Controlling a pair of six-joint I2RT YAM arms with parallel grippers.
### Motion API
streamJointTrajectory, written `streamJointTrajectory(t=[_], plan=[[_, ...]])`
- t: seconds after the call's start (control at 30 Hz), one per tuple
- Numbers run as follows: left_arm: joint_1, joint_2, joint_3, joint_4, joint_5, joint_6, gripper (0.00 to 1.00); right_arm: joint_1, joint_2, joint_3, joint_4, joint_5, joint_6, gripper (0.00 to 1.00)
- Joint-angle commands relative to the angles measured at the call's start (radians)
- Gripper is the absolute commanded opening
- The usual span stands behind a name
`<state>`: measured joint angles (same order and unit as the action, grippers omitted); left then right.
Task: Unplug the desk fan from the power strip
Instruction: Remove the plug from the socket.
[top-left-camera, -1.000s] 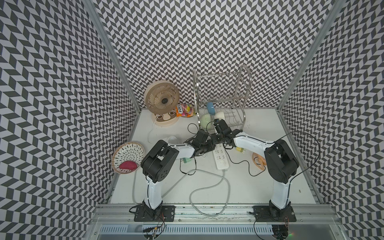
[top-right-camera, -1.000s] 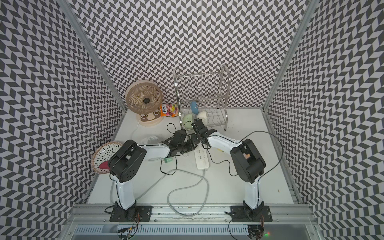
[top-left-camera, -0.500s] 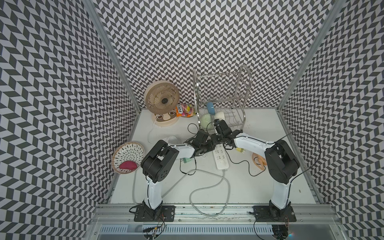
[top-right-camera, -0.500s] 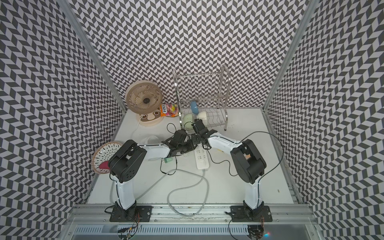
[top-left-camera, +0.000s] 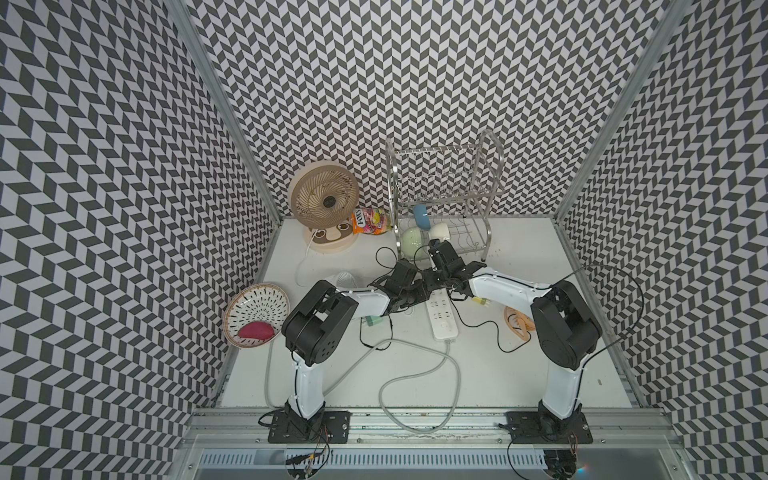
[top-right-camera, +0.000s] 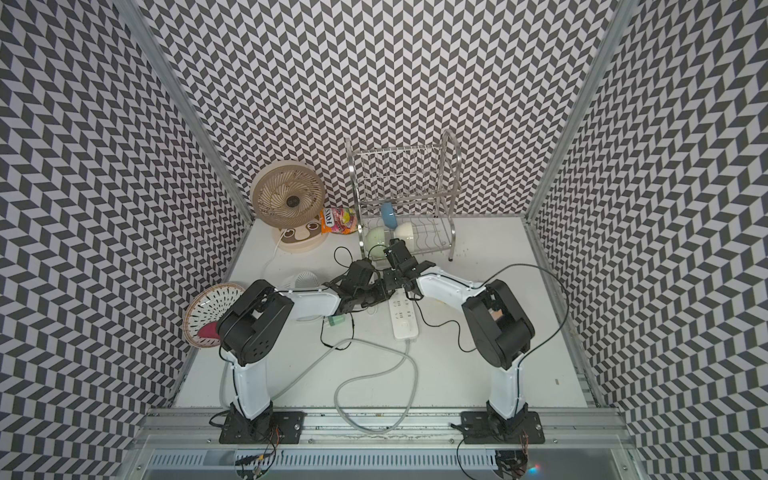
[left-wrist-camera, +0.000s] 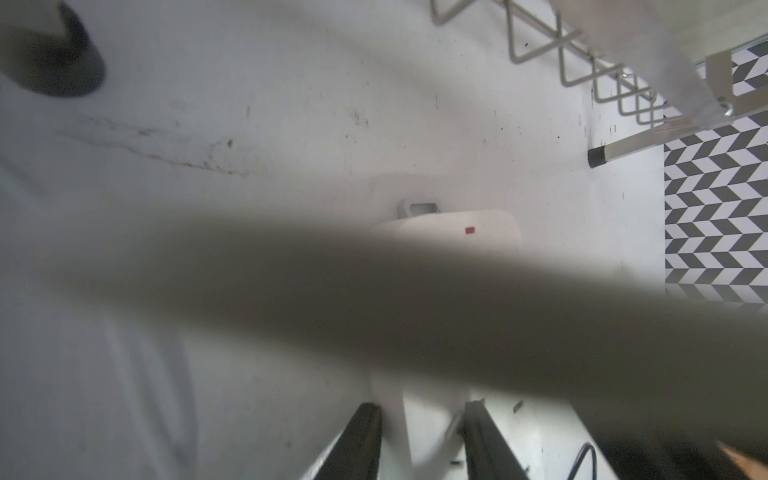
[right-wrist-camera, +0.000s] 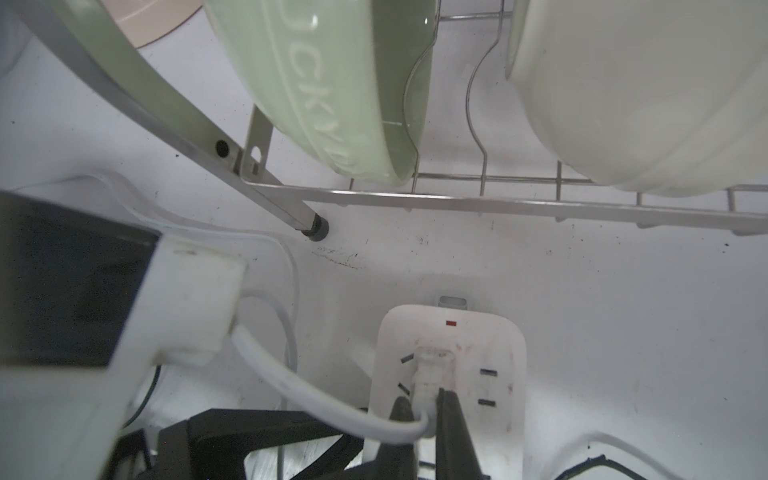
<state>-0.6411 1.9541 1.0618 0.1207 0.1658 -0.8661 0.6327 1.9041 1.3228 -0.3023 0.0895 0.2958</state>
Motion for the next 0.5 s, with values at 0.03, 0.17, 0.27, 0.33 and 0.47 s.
streamJointTrajectory(t=[0.03,0.17,0.27,0.33,0.47], plan=[[-0.006,0.066,-0.048,-0.188,-0.049,0.004,0.37,0.012,-0.108,-0.007,0.085,-0.060,0.016,0.10],[-0.006,0.065,-0.052,-0.188,-0.052,0.006,0.37,0.009,-0.135,-0.010,0.111,-0.085,0.020,0.10],[-0.006,0.063,-0.051,-0.188,-0.053,0.006,0.37,0.010,-0.157,-0.018,0.131,-0.083,0.035,0.10],[-0.006,0.064,-0.051,-0.188,-0.054,0.006,0.37,0.011,-0.170,-0.030,0.145,-0.066,0.042,0.10],[-0.006,0.069,-0.051,-0.188,-0.056,0.007,0.37,0.012,-0.179,-0.036,0.156,-0.086,0.034,0.10]])
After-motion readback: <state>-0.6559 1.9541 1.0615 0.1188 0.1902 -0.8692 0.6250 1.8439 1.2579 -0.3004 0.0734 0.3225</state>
